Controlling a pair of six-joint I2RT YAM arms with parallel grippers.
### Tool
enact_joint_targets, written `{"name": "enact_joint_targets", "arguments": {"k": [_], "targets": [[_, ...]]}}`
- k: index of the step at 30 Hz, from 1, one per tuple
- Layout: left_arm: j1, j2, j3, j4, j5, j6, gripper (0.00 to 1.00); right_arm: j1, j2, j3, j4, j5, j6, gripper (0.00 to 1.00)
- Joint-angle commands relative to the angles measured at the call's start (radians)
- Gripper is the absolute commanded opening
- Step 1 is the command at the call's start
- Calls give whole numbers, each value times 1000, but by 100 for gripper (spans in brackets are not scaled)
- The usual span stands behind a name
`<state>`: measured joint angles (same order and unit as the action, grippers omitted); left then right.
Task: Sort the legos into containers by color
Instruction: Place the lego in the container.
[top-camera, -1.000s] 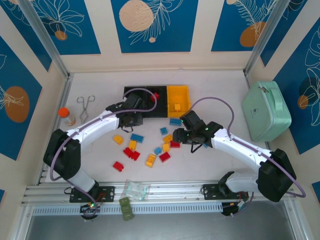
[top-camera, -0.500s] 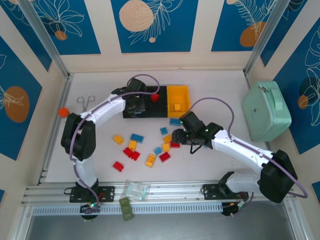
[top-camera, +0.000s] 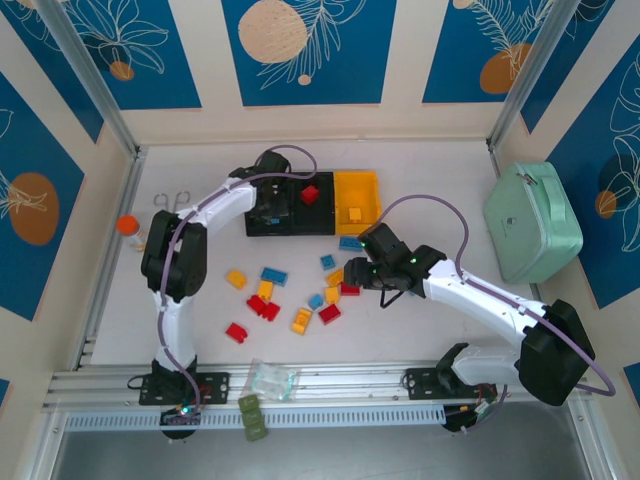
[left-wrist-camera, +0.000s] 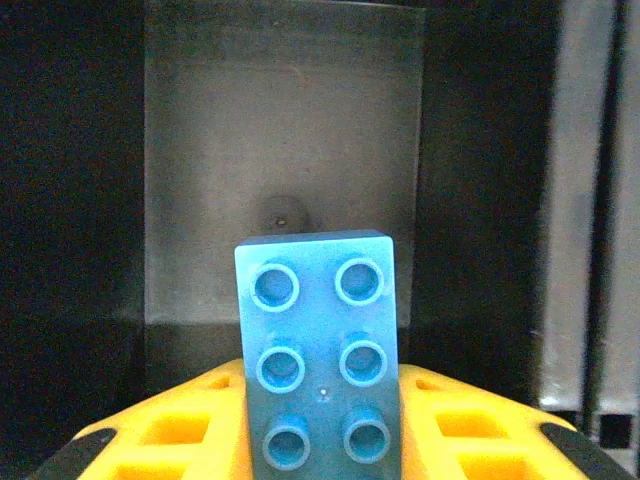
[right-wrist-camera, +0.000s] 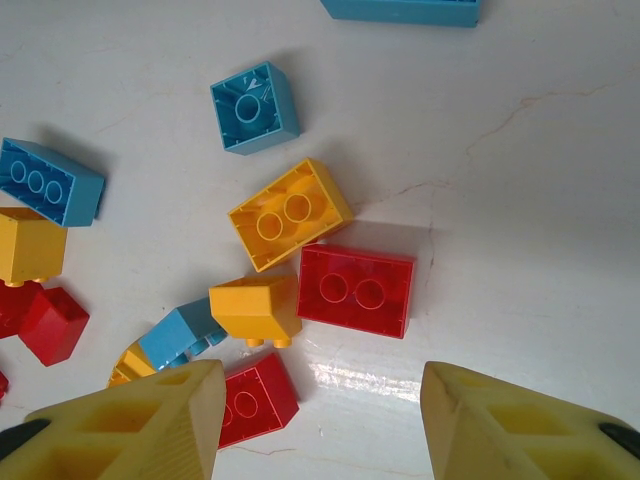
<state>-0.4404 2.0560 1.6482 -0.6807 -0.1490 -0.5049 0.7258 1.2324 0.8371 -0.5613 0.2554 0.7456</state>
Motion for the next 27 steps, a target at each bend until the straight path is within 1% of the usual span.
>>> {"name": "enact_joint_targets", "arguments": {"k": [1,6,9,14,17,19,27], "targets": [[16,30,44,-42,14,22,33,3,-1,4,-11,10,14,54],[16,14,48,-45,17,19,48,1,-7,15,-23,21,7,54],[16,-17,41,-46,23,22,54,-2,-10,20,-25,21,3,55],[15,-109,-17,-26,34,23,54,-8,-10,34,-33,25,-3,55],[12,-180,-83,2,53,22,55,-13,-10,39,-43,29,-2,58],[11,-224,-128,17,72,22,56,-16,-11,38,-47,30,2,62],[-14,-419,-336,95,206,42,57,-28,-7,39,-61,17,-13,62]]}}
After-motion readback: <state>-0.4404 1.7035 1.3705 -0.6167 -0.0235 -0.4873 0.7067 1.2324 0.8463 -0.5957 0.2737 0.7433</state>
